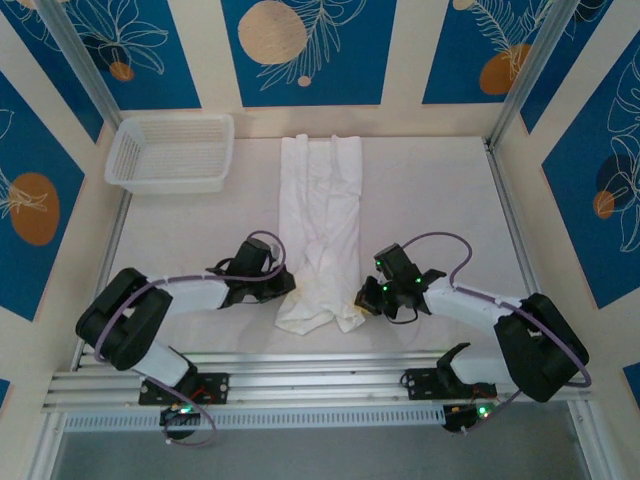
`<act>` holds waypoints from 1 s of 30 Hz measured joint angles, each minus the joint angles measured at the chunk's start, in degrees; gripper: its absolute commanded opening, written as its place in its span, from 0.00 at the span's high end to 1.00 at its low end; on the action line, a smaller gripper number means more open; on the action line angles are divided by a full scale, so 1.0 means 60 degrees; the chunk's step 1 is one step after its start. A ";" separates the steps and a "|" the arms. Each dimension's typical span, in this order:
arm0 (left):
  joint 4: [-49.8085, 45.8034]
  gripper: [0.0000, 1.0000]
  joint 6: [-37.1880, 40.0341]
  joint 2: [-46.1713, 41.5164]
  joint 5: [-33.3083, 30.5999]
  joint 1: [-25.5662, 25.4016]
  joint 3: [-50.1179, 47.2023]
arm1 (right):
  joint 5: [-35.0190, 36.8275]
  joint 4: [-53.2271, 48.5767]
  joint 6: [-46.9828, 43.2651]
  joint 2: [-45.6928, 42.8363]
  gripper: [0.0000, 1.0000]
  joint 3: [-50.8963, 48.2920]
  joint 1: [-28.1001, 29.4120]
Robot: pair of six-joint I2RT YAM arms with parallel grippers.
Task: Fold the inside-out t-shirt
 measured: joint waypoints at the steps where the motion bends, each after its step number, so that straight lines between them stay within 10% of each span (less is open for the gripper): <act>1: -0.0178 1.00 0.0098 -0.0142 -0.0004 0.0004 0.0000 | 0.0113 -0.0029 0.0076 -0.0226 1.00 -0.0055 0.0047; 15: -0.3421 1.00 0.0612 -0.3075 -0.0106 -0.0612 0.0423 | 0.1479 -0.2579 0.0849 -0.3730 1.00 -0.0044 0.1111; 30: -0.3421 1.00 0.0878 0.1096 -0.1552 0.1712 0.6043 | 0.1311 -0.2218 -0.2084 0.2827 1.00 0.8375 -0.1982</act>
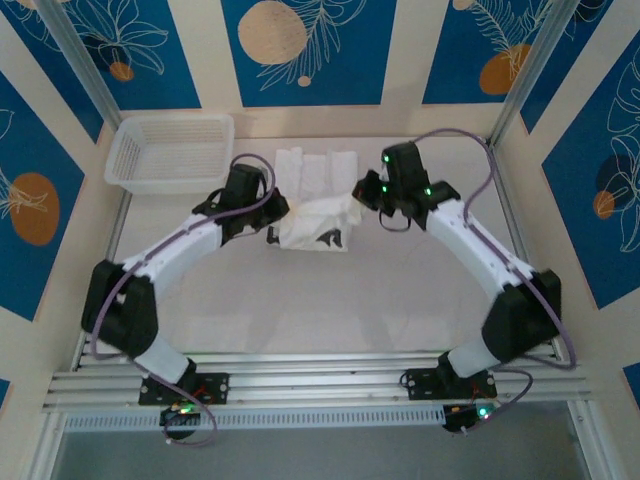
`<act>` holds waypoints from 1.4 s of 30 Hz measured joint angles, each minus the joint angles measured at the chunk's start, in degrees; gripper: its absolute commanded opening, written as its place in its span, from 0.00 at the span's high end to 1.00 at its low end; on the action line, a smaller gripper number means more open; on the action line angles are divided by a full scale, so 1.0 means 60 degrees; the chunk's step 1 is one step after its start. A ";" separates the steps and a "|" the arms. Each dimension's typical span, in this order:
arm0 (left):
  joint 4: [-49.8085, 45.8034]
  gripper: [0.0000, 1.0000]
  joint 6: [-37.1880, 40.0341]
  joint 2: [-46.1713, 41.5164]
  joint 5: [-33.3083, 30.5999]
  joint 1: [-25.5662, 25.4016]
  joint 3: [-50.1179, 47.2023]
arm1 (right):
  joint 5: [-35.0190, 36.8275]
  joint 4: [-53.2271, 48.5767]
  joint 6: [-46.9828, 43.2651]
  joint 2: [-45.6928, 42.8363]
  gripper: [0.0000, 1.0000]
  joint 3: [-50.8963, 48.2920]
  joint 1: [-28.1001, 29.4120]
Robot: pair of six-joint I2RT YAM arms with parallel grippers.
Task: Fold the inside-out t-shirt
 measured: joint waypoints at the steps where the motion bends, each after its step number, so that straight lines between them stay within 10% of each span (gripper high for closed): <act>1: 0.0157 1.00 -0.0004 0.0401 0.0029 0.0175 0.0208 | -0.0113 0.0036 -0.0113 0.0514 1.00 0.0499 -0.0135; 8: 0.0535 0.98 -0.0007 0.2790 0.0124 0.0827 0.1759 | -0.0678 -0.0142 -0.0554 0.3705 0.95 0.3144 -0.0605; 16: 0.1115 0.54 -0.0087 0.4637 0.0321 0.1209 0.2845 | -0.1410 -0.1115 -0.0579 0.6648 0.38 0.6302 -0.1104; 24: 0.1173 0.40 0.0193 0.4331 0.0390 0.1453 0.3013 | -0.2218 -0.1592 -0.0335 0.6972 0.34 0.7566 -0.1577; 34: 0.0390 0.40 0.1800 0.0874 0.0240 0.1475 0.0627 | -0.2109 -0.0182 -0.0313 0.2710 0.39 0.0707 -0.1337; 42: 0.0007 0.43 0.2167 0.1639 -0.0022 0.1475 -0.0521 | -0.1996 0.0605 -0.0229 0.3049 0.42 -0.0973 -0.0382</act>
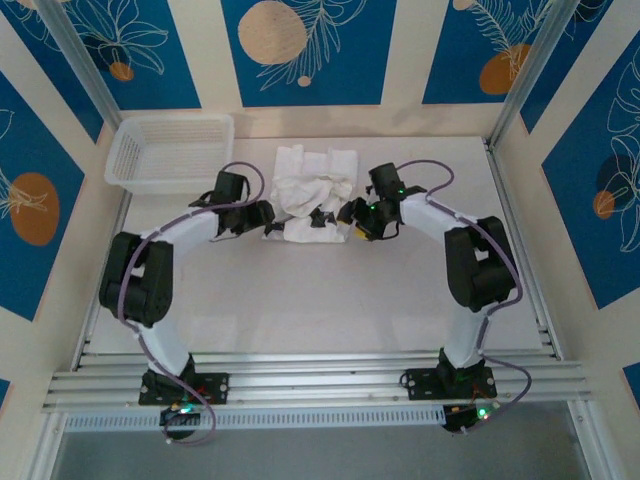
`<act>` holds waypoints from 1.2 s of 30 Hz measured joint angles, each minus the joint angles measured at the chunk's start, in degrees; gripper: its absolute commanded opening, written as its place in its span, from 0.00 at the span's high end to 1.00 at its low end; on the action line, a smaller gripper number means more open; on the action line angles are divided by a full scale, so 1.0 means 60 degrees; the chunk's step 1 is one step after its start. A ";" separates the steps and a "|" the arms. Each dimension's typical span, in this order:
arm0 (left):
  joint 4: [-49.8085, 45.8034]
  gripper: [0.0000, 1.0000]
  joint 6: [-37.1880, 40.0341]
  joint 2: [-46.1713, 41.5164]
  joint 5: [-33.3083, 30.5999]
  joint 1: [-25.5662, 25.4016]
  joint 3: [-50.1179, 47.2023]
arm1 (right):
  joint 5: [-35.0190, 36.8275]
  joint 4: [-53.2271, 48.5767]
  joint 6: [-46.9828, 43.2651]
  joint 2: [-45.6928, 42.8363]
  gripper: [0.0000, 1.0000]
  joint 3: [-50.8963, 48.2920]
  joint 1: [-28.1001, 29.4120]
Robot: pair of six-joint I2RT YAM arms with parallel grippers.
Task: Fold the inside-out t-shirt
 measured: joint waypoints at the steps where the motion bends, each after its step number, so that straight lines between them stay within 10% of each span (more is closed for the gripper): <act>1: 0.0018 0.45 0.0007 0.0222 0.0018 0.0000 0.0000 | 0.0055 0.0084 0.0025 0.0178 0.43 0.0015 0.0087; 5: 0.0270 0.57 -0.0076 0.1002 0.0481 0.0000 0.0004 | 0.0120 0.0284 0.0171 0.0925 0.58 0.0208 0.0353; 8: 0.0393 0.94 -0.0244 0.1220 0.0739 0.0066 0.0033 | 0.0135 0.0342 0.0339 0.1370 0.91 0.0433 0.0448; 10: 0.0561 1.00 -0.0310 0.1326 0.0954 0.0113 0.0076 | 0.0131 0.0331 0.0455 0.1443 1.00 0.0474 0.0474; 23: 0.0481 1.00 -0.0951 -0.2874 0.1920 -0.1472 -0.4109 | 0.0710 0.0127 0.0776 -0.3450 0.96 -0.4353 0.1078; 28: -0.0288 0.48 -0.1665 -0.4736 0.1606 -0.2976 -0.5191 | 0.1078 -0.0707 0.1435 -0.6204 0.48 -0.6604 0.1960; 36: -0.1217 0.46 -0.1931 -0.5810 0.1024 -0.3537 -0.5045 | 0.1129 -0.1647 0.1566 -0.8936 0.44 -0.6714 0.0495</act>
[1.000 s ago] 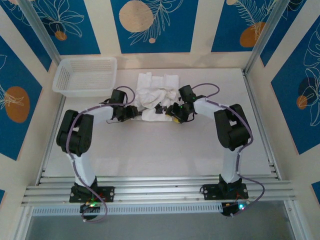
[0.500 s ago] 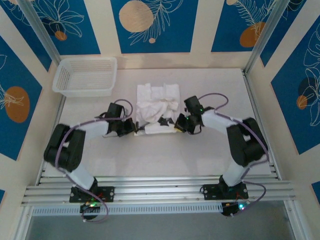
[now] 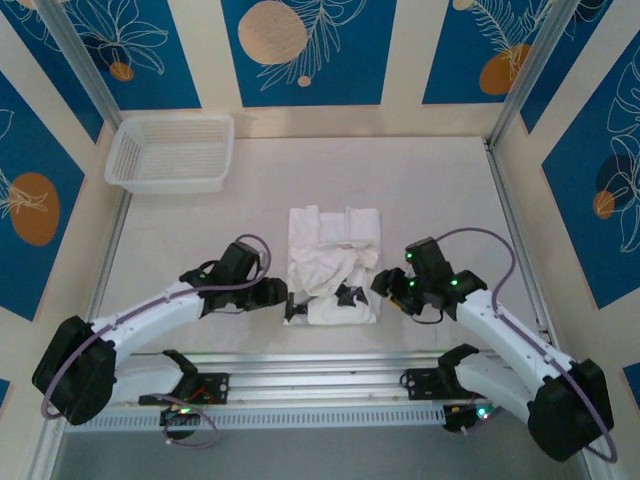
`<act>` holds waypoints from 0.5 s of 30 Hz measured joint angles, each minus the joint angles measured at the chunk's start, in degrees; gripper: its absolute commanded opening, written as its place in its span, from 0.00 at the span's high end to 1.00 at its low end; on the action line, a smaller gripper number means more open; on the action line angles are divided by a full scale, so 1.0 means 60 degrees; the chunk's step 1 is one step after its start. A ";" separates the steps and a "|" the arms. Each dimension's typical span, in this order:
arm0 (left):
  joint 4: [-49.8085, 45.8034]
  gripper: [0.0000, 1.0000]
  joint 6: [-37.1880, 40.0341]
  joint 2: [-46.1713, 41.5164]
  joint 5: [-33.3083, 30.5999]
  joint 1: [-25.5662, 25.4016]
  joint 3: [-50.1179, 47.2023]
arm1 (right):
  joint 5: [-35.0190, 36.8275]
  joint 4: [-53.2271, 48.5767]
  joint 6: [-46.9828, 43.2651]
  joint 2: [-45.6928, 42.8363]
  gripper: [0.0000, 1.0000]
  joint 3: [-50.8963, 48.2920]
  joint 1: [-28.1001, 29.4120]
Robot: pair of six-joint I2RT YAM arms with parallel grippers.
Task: Fold the inside-out t-shirt
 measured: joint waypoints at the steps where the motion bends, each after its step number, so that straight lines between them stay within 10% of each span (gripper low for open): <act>1: 0.0033 0.46 -0.0004 0.0047 0.0040 -0.0142 0.0153 | -0.0087 0.0087 -0.0025 -0.0018 0.44 0.0022 -0.0423; 9: 0.1173 0.22 -0.0062 0.1650 0.0222 -0.1260 0.1198 | -0.0947 0.1249 -0.0561 0.2852 0.47 0.0787 -0.2058; 15: 0.2000 0.40 -0.0342 0.3009 0.0022 -0.1308 0.1497 | -0.1577 0.2193 -0.0754 0.4798 0.54 0.1402 -0.2251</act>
